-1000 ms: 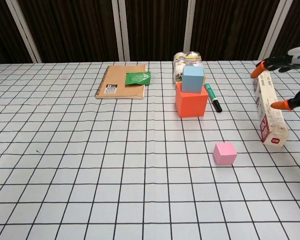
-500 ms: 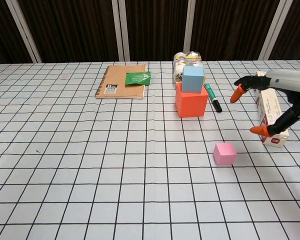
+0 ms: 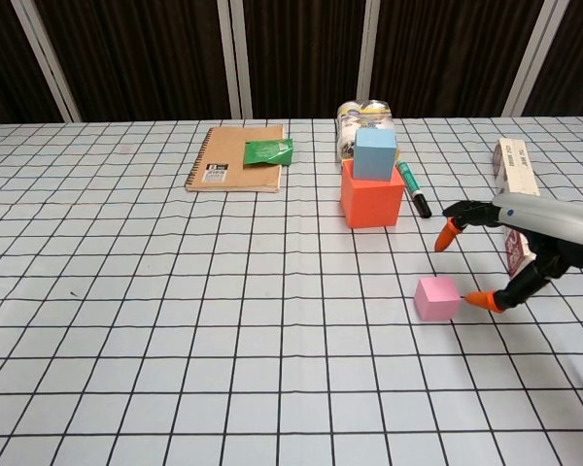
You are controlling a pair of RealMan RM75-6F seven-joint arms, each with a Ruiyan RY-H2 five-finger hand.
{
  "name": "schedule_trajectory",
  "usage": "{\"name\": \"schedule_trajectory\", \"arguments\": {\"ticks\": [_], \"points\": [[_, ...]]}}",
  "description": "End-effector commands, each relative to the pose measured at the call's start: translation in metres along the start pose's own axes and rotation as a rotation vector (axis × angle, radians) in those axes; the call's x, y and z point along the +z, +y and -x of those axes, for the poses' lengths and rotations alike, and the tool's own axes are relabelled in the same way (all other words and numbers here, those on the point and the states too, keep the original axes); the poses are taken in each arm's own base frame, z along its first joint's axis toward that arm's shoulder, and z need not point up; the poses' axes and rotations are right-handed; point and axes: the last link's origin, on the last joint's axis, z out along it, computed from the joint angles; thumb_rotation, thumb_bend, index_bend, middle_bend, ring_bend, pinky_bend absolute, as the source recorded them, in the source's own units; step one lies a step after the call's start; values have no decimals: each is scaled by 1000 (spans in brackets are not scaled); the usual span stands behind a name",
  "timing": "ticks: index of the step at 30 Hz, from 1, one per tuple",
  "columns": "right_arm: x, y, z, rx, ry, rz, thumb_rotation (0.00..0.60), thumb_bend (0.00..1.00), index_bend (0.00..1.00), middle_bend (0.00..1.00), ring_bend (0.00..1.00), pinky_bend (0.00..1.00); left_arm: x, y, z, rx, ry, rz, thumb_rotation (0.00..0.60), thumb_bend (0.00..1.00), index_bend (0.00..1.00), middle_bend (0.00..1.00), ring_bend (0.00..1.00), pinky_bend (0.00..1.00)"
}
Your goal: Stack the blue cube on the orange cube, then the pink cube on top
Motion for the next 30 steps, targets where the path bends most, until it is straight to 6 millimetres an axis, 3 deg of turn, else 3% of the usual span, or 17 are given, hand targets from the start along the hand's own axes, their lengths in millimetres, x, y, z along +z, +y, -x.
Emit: {"name": "schedule_trajectory", "arguments": {"ticks": [1, 30], "points": [[3, 4, 4, 15, -2, 9, 600, 363, 311, 4, 15, 0, 0, 0, 0, 0, 1, 1, 600, 114, 53, 0, 0, 0], [16, 10, 24, 81, -29, -13, 600, 363, 350, 4, 15, 0, -1, 1, 1, 10, 5, -5, 600, 114, 53, 0, 0, 0]]}}
